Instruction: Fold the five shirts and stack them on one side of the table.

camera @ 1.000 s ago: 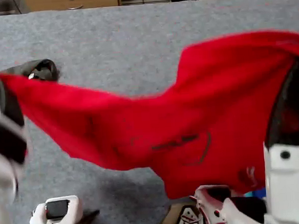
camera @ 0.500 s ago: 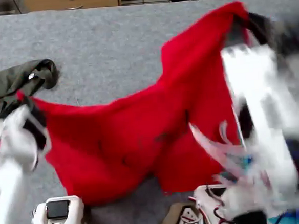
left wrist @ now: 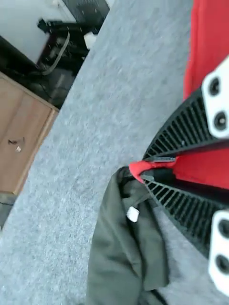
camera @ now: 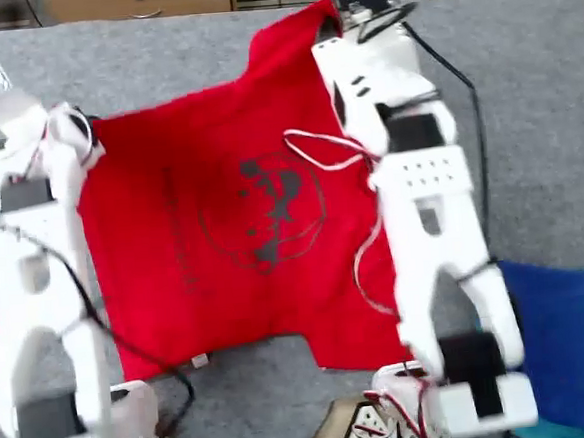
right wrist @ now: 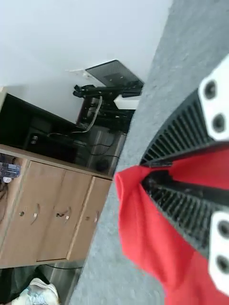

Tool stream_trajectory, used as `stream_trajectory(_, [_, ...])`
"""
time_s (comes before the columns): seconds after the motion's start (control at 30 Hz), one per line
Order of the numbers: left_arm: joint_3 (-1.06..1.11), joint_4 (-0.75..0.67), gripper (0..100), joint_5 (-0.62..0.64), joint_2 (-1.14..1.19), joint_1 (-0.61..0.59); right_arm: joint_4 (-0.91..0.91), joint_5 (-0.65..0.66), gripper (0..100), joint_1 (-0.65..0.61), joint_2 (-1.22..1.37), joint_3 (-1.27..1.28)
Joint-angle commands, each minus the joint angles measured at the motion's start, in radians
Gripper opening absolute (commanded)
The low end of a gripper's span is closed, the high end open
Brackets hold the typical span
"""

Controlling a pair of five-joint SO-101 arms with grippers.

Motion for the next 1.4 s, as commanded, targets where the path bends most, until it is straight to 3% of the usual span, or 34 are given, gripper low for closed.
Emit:
stream_trajectory(0.0, [-0.328, 0.028, 2, 0.000, 0.231, -0.028, -0.157, 0.003, 0.3, 0.012, 0.153, -0.084])
stream_trajectory(0.1, [-0.557, 0.163, 2, -0.005, 0.384, -0.025, -0.153, 0.003, 0.3, 0.013, 0.269, -0.186])
stream_trajectory(0.27, [-0.775, 0.359, 2, -0.008, 0.524, -0.017, 0.055, 0.003, 0.3, 0.013, 0.314, -0.328])
stream_trajectory(0.47, [-0.799, 0.493, 2, -0.107, 0.529, -0.011, 0.411, 0.029, 0.3, 0.036, 0.288, -0.456])
stream_trajectory(0.63, [-0.799, 0.657, 2, -0.172, 0.492, -0.008, 0.758, 0.227, 0.3, 0.024, 0.168, -0.484])
stream_trajectory(0.73, [-0.789, 0.744, 2, -0.264, 0.450, 0.031, 0.888, 0.269, 0.3, 0.007, 0.076, -0.458])
stream_trajectory(0.93, [-0.532, 0.763, 2, -0.324, 0.282, 0.140, 0.891, 0.276, 0.3, 0.012, -0.104, -0.229])
stream_trajectory(1.17, [-0.025, 0.580, 2, -0.325, -0.071, 0.167, 0.750, 0.307, 0.3, 0.050, -0.354, 0.160])
stream_trajectory(1.37, [0.313, 0.563, 2, -0.339, -0.318, 0.198, 0.683, 0.338, 0.3, 0.116, -0.547, 0.486])
